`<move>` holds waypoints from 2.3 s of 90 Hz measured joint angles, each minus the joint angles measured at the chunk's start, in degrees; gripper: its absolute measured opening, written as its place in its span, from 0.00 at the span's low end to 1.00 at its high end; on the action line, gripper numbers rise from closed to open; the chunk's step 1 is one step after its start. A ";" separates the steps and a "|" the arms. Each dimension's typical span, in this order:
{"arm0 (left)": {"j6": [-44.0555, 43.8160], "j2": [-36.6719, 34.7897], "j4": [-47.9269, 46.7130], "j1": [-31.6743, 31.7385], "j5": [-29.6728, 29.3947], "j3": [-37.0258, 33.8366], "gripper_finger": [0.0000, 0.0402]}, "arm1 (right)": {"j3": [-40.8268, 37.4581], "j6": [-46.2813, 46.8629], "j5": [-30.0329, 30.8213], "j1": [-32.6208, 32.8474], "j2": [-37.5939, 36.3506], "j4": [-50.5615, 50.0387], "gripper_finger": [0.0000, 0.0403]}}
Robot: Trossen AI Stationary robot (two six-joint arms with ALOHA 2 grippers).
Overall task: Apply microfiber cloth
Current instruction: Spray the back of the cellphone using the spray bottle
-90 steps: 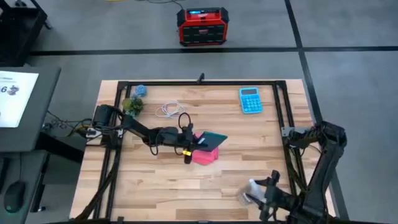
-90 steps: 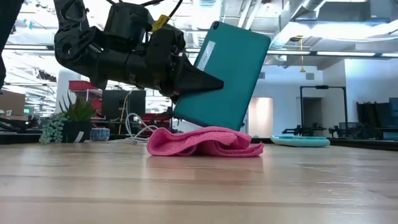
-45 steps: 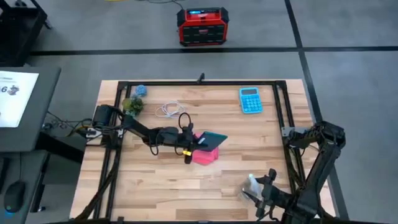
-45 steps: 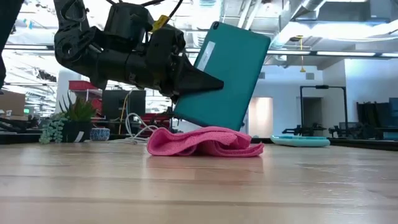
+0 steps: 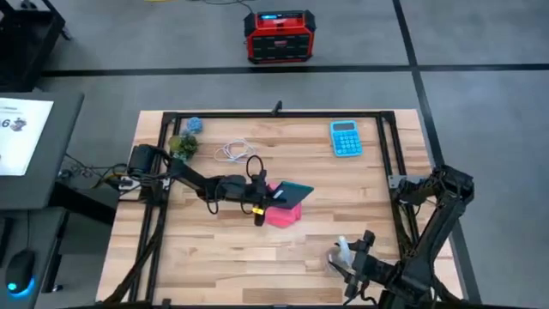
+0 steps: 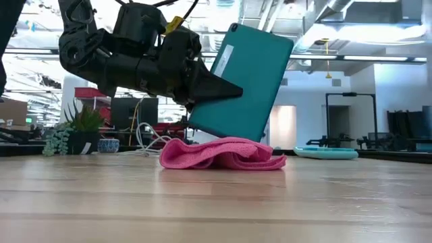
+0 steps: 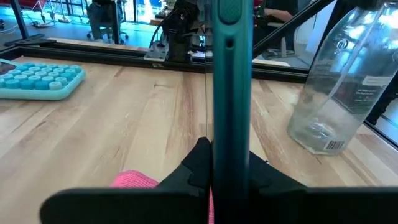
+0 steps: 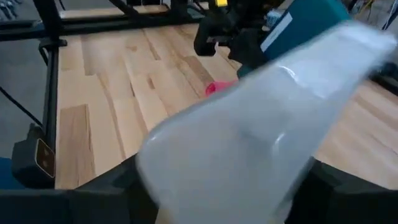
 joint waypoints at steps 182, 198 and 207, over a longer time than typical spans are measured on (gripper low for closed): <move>-1.45 -0.02 0.87 -0.17 0.46 0.01 0.02 | -2.65 -11.89 -3.62 -2.78 -6.12 5.63 0.64; -1.48 -0.02 0.87 -0.37 0.48 0.00 0.02 | -2.60 -9.98 -3.59 -3.04 -6.12 5.85 0.64; -1.30 -0.02 0.85 -0.37 0.50 0.00 0.02 | -2.60 -10.03 -3.59 -3.37 -6.12 7.00 0.64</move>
